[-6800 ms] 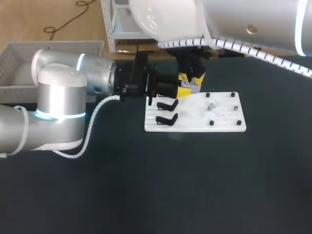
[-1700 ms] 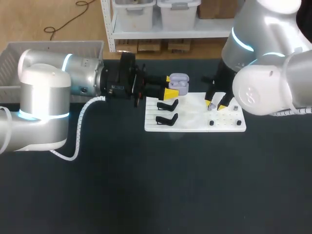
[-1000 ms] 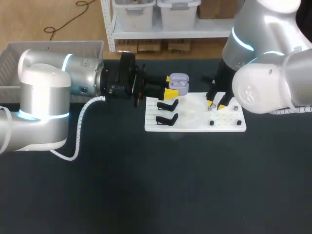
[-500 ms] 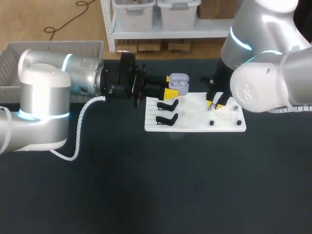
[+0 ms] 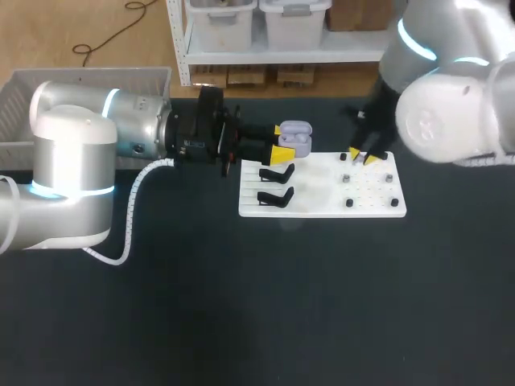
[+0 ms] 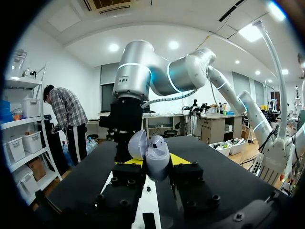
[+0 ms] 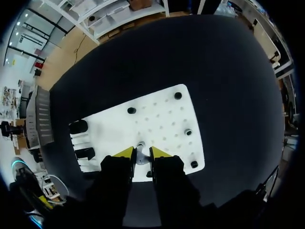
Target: Pick up each earbud case from the left stands, insert the matching earbuds, close the lid, and place the case in the box.
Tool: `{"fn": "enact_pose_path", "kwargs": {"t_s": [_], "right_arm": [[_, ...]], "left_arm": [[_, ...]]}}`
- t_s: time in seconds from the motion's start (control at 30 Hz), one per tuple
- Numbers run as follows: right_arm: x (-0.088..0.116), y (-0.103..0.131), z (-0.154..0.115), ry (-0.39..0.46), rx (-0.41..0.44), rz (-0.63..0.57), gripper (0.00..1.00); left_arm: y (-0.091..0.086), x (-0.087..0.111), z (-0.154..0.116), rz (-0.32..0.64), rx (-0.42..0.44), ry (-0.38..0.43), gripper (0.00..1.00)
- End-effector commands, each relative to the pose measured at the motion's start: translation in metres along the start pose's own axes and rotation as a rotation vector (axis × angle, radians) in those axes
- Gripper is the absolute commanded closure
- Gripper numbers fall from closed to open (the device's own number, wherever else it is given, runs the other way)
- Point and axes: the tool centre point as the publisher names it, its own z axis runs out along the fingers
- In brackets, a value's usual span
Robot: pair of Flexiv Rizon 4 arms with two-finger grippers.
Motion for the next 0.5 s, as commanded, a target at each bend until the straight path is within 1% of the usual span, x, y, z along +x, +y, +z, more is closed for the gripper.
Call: {"fn": "enact_pose_path", "kwargs": {"t_s": [0.03, 0.13, 0.27, 0.37, 0.5], "right_arm": [[-0.003, -0.015, -0.035, -0.004, -0.015, 0.023, 1.00], [-0.005, -0.016, -0.065, -0.022, -0.018, 0.024, 1.00], [-0.006, -0.008, -0.108, -0.057, -0.011, -0.011, 1.00], [-0.004, 0.001, -0.136, -0.061, -0.002, -0.057, 1.00], [0.003, 0.016, -0.164, -0.057, 0.012, -0.121, 1.00]], "left_arm": [[0.000, 0.000, 0.000, 0.000, 0.000, 0.001, 1.00], [0.000, 0.000, 0.000, 0.000, 0.000, 0.001, 1.00], [0.000, 0.000, 0.000, 0.000, 0.000, 0.001, 1.00], [0.000, 0.000, 0.000, 0.000, 0.000, 0.001, 1.00], [0.000, 0.000, 0.000, 0.000, 0.000, 0.001, 1.00]]}}
